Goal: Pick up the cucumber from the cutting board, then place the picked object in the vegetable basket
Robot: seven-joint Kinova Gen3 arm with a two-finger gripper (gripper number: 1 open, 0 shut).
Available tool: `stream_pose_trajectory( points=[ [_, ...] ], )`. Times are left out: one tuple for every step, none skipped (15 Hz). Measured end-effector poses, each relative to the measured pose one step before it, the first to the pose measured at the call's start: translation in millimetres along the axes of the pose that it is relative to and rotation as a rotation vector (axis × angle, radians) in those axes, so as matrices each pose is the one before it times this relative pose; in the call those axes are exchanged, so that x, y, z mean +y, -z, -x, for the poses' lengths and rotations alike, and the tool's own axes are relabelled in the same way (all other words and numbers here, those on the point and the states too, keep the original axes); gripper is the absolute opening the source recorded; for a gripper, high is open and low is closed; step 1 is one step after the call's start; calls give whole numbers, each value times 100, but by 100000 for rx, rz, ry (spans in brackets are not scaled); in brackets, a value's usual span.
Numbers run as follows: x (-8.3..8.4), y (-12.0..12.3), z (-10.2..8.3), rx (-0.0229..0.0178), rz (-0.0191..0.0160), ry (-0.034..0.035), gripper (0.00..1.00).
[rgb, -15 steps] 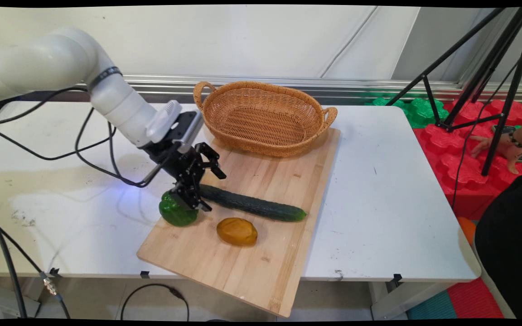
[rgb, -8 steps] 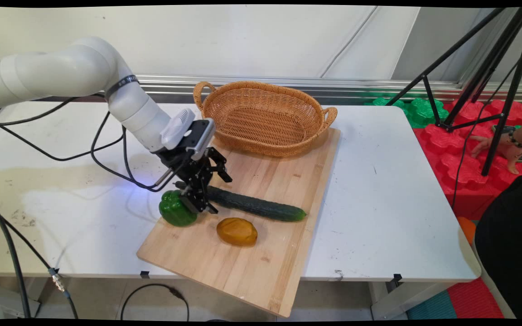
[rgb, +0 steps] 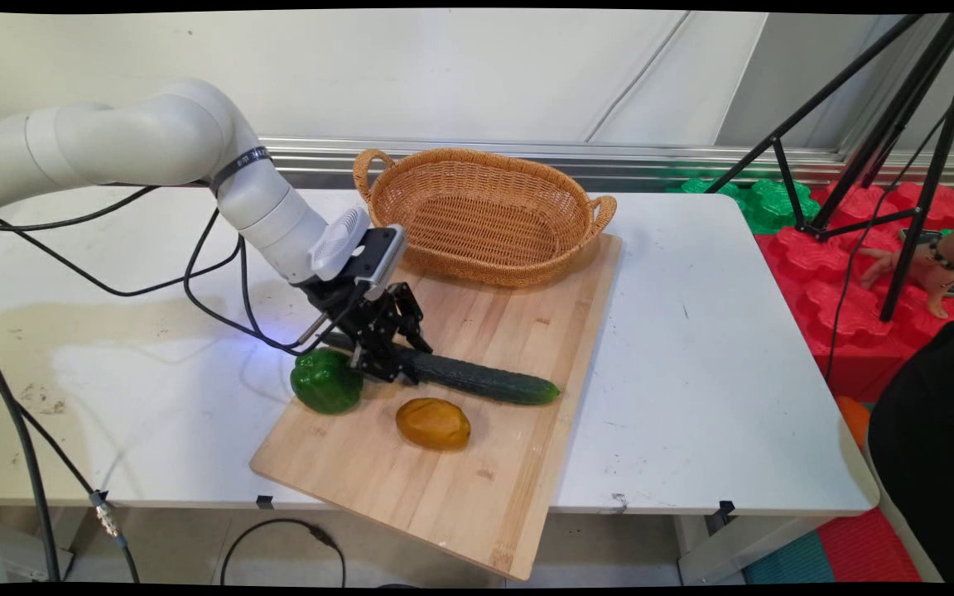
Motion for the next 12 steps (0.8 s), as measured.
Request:
stream_pose_trajectory(
  points=[
    [-13, -122, -12, 55, 234, -127, 0],
    [-10, -70, 9, 57, 118, -34, 0],
    [-10, -32, 25, 102, 18, 59, 0],
    [-38, -12, 1, 164, -66, 84, 0],
    [-55, 53, -21, 244, -190, 86, 0],
    [-35, 48, -8, 191, -117, 80, 0],
    [-56, 133, -45, 479, -102, 113, 0],
    [-22, 117, -20, 308, -146, 71, 0],
    [10, 266, -41, 649, -199, -19, 0],
    [4, 191, -25, 440, -128, -39, 0],
    [42, 394, -38, 804, -303, -167, 0],
    [23, 275, -38, 551, -220, -111, 0]
  ],
)
